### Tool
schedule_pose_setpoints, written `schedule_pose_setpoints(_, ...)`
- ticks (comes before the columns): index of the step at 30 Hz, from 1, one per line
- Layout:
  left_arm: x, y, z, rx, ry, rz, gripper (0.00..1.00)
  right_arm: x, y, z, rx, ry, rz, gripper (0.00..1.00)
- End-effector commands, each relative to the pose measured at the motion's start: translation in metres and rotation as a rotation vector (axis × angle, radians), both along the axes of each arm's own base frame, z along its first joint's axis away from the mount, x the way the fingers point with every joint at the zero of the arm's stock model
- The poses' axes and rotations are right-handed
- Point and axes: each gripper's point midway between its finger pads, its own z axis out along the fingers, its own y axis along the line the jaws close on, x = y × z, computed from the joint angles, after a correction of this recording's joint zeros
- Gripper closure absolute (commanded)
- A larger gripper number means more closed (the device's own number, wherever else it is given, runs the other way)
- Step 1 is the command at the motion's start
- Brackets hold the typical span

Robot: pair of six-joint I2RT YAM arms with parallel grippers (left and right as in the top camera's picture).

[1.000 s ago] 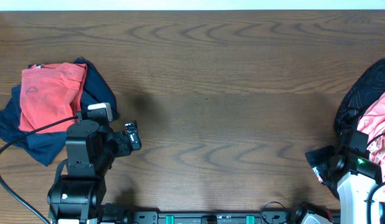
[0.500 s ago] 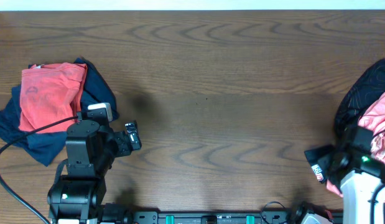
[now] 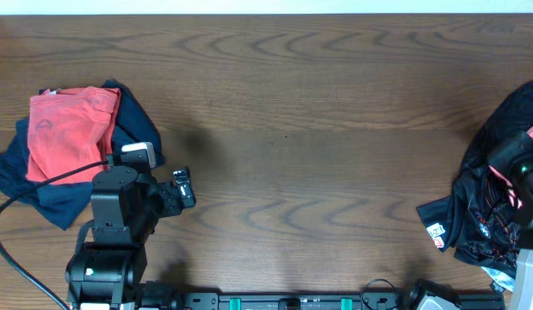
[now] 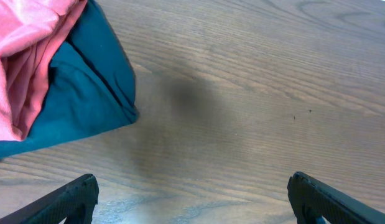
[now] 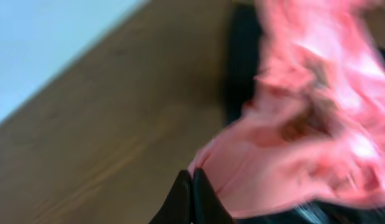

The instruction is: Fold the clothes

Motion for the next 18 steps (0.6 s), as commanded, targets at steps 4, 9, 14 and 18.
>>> schedule_pose_setpoints(4, 0.002, 0.001, 0.009, -0.003, -0.020, 0.005, 0.02, 0.046, 0.117, 0.046, 0.153, -0.279, 0.723, 0.99)
schedule_pose_setpoints(9, 0.002, 0.001, 0.009, -0.003, -0.020, 0.005, 0.02, 0.055, 0.196, 0.052, 0.184, -0.348, 1.069, 0.99)
schedule_pose_setpoints(14, 0.002, 0.001, 0.009, -0.003, -0.020, 0.005, 0.02, 0.057, 0.263, 0.012, 0.184, -0.224, 1.255, 0.99)
schedule_pose_setpoints(18, 0.002, 0.001, 0.009, -0.004, -0.020, 0.005, 0.02, 0.066, 0.298, -0.029, 0.162, -0.107, 1.301, 0.99)
